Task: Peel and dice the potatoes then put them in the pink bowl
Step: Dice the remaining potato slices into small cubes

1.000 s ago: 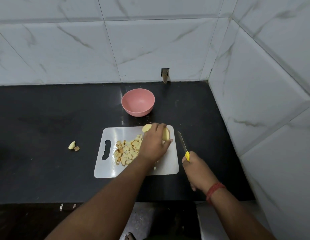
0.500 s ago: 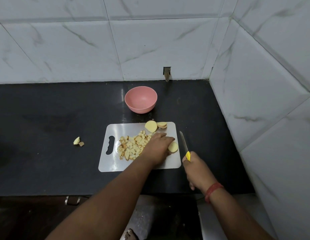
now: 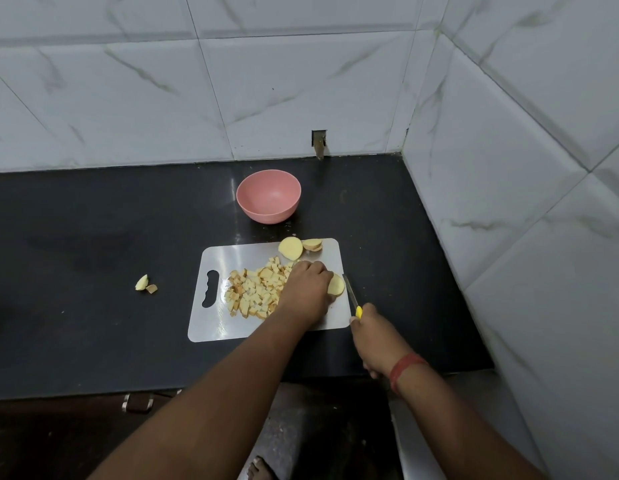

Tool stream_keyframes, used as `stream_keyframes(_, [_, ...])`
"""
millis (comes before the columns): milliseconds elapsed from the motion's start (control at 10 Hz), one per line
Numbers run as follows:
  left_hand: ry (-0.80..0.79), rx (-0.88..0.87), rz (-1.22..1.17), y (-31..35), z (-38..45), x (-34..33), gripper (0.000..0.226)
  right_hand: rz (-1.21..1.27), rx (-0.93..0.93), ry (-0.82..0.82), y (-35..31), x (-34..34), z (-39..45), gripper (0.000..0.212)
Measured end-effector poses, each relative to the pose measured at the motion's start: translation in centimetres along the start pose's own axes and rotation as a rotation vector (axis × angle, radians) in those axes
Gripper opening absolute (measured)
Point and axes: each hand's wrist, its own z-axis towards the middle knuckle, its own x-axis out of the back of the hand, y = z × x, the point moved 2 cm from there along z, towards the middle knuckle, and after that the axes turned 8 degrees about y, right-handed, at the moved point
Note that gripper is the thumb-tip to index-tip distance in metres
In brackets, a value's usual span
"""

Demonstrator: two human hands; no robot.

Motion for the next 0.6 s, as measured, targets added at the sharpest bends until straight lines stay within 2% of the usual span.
stream_keyframes(200, [0.005,0.012,0.066,0.0,0.5,-0.4,0.042,-0.194,0.074,0.045,-1.2,-0.9,2.0,0.032])
stream_keyframes(500, [-0.03,0.026,0.07,-0.2,1.0,-0.4,0.046,-0.22,0.04,0.0,-2.0,-1.8,3.4,0.037])
stream_keyframes(600, [-0.035,0.032,0.081,0.0,1.0,-0.1,0.046,-0.111,-0.158,-0.033,-1.5,-2.4,3.1,0.036])
